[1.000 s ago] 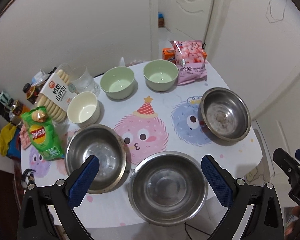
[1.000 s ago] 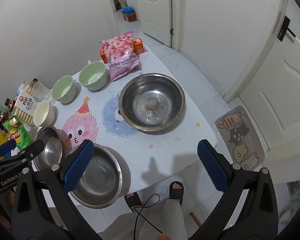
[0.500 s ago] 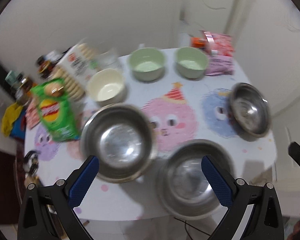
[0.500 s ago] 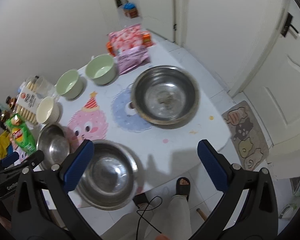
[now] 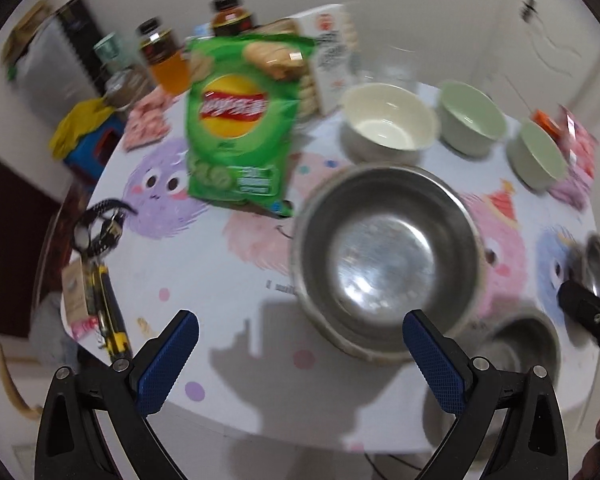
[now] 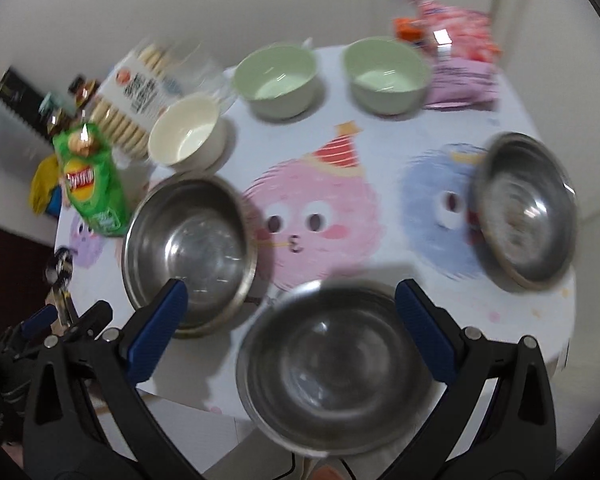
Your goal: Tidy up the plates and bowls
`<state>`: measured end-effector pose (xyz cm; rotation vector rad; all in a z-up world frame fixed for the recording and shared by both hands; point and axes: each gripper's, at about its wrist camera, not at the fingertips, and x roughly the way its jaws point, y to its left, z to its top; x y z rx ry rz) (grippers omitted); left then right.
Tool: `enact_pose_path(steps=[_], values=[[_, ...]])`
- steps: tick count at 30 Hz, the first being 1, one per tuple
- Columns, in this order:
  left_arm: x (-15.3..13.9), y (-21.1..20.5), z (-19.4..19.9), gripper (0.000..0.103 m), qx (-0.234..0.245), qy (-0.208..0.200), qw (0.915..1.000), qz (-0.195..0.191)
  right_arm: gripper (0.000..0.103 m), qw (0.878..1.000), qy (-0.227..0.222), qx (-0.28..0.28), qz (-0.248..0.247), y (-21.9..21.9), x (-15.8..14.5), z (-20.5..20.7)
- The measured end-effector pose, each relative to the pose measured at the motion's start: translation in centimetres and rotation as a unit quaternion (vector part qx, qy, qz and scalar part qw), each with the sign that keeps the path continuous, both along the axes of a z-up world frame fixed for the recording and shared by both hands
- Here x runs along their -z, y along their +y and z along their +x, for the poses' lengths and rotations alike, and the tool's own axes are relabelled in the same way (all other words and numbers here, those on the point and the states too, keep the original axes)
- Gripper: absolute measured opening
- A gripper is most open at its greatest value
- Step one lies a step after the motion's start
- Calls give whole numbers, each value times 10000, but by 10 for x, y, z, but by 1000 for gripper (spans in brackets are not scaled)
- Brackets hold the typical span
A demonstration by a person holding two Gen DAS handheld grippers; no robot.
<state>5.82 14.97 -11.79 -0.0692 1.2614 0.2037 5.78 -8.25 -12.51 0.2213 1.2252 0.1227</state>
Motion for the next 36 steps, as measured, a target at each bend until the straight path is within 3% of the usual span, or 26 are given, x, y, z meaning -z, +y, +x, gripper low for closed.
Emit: enact_pose_path(steps=[4, 10, 22, 31, 32, 34, 35, 36], values=[[19, 15, 5, 103, -310, 48, 9994, -116, 103, 9986, 311, -430, -40, 21, 28, 26], [50, 17, 19, 103, -277, 276, 9989, -257, 103, 9959, 687, -584, -21, 37, 58, 50], [84, 10, 39, 103, -61, 367, 9990, -265, 103, 9941, 927, -559, -71, 40, 84, 65], [106, -1, 53, 103, 141, 775, 9968, -158, 103, 9900, 1290, -543, -143, 52, 107, 77], [109, -4, 53, 102, 164, 811, 9965, -134, 101, 9896, 1317, -553, -146, 51, 109, 79], [115, -8, 55, 86, 234, 881, 9957, -135, 85, 9888, 1363, -589, -167, 52, 111, 83], [117, -11, 55, 84, 256, 867, 9958, -172, 68, 9876, 1427, -639, -172, 53, 113, 85], [115, -12, 55, 75, 272, 792, 9962, -244, 58, 9864, 1492, -654, -208, 54, 115, 86]])
